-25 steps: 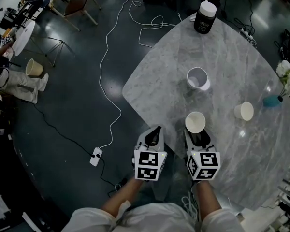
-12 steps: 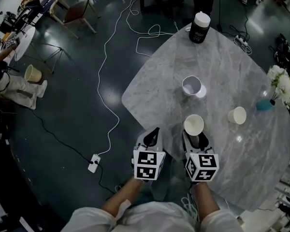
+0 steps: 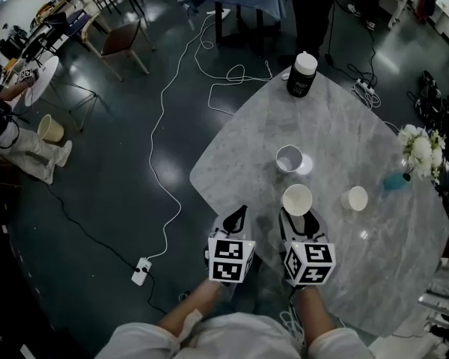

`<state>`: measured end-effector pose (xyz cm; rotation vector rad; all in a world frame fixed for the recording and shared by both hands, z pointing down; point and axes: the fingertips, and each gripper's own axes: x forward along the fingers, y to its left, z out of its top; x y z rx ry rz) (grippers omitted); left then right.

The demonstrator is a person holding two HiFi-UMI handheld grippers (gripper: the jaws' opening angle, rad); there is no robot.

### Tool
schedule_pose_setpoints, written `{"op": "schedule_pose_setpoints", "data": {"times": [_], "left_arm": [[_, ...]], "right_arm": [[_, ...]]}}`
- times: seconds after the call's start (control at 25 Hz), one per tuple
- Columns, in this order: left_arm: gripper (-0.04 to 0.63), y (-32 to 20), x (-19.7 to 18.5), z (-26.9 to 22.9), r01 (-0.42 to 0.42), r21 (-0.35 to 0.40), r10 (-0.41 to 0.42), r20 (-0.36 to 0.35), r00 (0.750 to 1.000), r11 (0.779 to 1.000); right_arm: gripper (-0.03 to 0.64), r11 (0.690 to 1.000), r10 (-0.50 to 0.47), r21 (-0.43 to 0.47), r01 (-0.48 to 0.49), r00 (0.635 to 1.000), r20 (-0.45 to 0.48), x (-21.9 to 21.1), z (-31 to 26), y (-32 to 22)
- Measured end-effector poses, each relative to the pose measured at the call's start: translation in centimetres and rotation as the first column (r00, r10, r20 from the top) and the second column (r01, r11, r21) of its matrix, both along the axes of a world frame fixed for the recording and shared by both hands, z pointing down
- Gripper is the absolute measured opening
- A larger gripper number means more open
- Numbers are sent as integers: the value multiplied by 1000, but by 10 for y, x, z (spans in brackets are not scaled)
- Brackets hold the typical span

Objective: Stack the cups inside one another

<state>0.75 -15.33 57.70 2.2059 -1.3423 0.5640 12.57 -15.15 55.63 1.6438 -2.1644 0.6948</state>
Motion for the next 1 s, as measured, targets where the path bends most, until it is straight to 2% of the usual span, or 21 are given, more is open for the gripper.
{"op": "schedule_pose_setpoints", "data": {"times": [0.6, 1.0], "left_arm": [[-5, -48, 3, -28, -20, 55, 20, -10, 1000, 998], [-5, -85, 6, -25, -7, 50, 7, -2, 1000, 999]], "right_arm": [[207, 997, 33, 72, -34, 999, 18, 4, -40, -64], [207, 998, 15, 60, -16, 1000, 23, 5, -34, -105]]}}
